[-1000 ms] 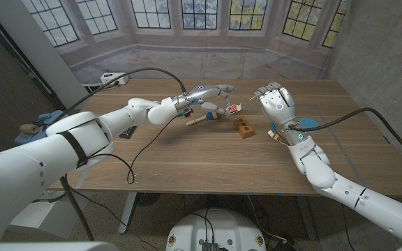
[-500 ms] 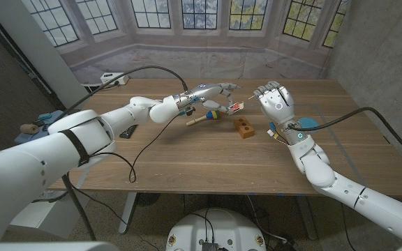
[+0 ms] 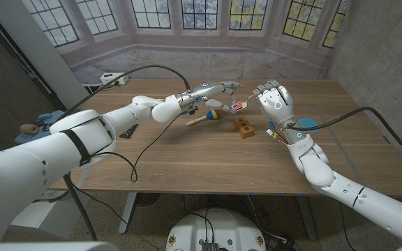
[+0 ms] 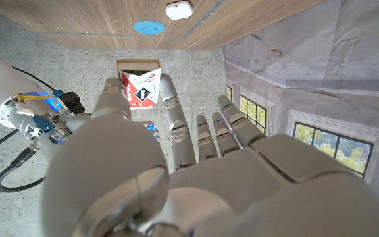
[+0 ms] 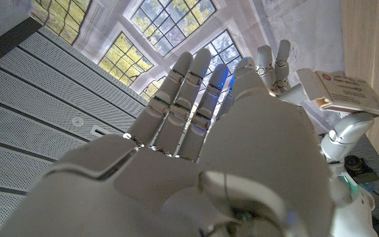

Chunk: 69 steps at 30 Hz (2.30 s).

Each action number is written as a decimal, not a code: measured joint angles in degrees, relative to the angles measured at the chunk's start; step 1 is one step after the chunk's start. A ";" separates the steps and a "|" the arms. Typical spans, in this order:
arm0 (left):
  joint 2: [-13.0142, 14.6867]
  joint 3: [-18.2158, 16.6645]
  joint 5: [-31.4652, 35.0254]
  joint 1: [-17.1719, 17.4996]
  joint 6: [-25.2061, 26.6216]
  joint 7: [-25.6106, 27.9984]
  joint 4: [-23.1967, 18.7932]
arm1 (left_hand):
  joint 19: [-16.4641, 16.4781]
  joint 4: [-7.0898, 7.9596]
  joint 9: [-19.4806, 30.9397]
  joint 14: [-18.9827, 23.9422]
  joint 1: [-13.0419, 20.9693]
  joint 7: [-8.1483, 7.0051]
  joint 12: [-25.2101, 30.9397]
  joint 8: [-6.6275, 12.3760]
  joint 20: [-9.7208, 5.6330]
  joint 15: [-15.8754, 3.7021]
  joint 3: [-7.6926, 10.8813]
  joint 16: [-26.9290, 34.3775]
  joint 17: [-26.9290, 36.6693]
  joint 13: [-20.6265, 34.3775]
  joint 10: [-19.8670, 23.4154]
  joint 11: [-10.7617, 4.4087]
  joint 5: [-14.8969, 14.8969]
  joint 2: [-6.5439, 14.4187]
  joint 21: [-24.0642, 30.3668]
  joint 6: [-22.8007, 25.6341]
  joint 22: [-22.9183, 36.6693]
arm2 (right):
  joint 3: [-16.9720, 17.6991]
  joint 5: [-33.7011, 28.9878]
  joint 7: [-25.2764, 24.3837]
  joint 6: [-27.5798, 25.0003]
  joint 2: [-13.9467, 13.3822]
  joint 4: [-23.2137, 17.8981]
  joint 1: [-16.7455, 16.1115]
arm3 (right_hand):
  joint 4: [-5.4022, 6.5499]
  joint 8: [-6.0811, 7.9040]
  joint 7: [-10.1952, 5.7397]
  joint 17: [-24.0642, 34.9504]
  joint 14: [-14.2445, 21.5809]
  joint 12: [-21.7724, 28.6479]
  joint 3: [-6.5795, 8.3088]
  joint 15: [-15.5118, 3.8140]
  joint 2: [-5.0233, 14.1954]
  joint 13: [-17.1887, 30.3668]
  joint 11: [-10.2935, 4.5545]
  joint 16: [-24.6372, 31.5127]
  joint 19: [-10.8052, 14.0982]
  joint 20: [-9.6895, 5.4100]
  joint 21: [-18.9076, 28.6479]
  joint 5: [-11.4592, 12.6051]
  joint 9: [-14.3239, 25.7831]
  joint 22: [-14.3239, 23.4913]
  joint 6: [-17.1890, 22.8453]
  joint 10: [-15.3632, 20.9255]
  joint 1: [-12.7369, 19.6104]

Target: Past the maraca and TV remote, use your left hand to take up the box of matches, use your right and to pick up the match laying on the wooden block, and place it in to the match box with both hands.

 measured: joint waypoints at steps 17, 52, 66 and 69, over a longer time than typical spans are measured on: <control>0.91 -2.00 -0.59 1.54 0.95 -2.05 -2.54 | -0.14 0.00 -0.17 -0.21 0.00 0.00 0.00 -0.01 0.15 0.21 0.00 0.00 0.00 0.01 -0.32 0.31 0.00 0.00 0.00 0.00 0.00 | -0.44 -0.07 0.02 -0.08 0.36 1.05 0.73 | 0.24 -0.03 -0.23 0.28 0.00 -0.42 -0.24 0.00 -0.31 0.31 0.00 -0.25 -0.31 0.32 0.00 -0.01 0.00 -0.01 0.22 0.00 0.30; 2.71 -5.60 -1.44 4.59 2.92 -6.66 -8.30 | -0.31 0.00 -0.21 -0.21 0.01 -0.13 0.00 -0.03 0.31 0.20 0.00 0.00 0.00 0.02 -0.31 0.31 0.00 -0.01 0.00 -0.32 0.00 | -0.57 0.63 0.32 0.39 -0.74 0.46 0.09 | 0.48 -0.07 -0.51 0.54 0.00 -0.41 -0.48 0.00 -0.31 0.30 0.00 -0.29 -1.03 0.41 0.00 0.32 0.02 -0.16 0.49 0.00 0.75; 3.21 -7.10 -2.31 5.91 3.79 -9.30 -10.48 | -0.31 0.00 -0.23 -0.21 0.01 -0.12 0.00 -0.03 0.31 0.20 0.00 0.00 0.00 0.02 -0.31 0.31 0.00 -0.01 -0.30 -0.31 0.00 | -0.17 0.05 0.81 0.32 -1.33 -0.56 -0.75 | 0.48 -0.28 -0.50 0.54 0.00 -0.41 -0.48 0.00 -0.32 0.55 0.00 -0.29 -1.02 0.40 0.38 0.29 -0.02 -0.16 0.48 0.00 0.75; 3.30 -7.45 -2.46 6.22 3.89 -9.72 -10.92 | -0.32 0.00 -0.23 -0.21 0.01 -0.26 0.00 -0.03 0.33 0.20 0.00 0.00 0.00 0.02 -0.31 0.31 0.00 -0.01 -0.46 -0.46 0.00 | -0.15 -0.22 0.90 0.34 -1.39 -0.65 -0.83 | 0.48 -0.29 -0.36 0.54 0.00 -0.41 -0.48 0.00 -0.39 0.55 0.00 -0.29 -1.02 0.40 0.38 0.29 -0.02 -0.16 0.61 0.00 0.82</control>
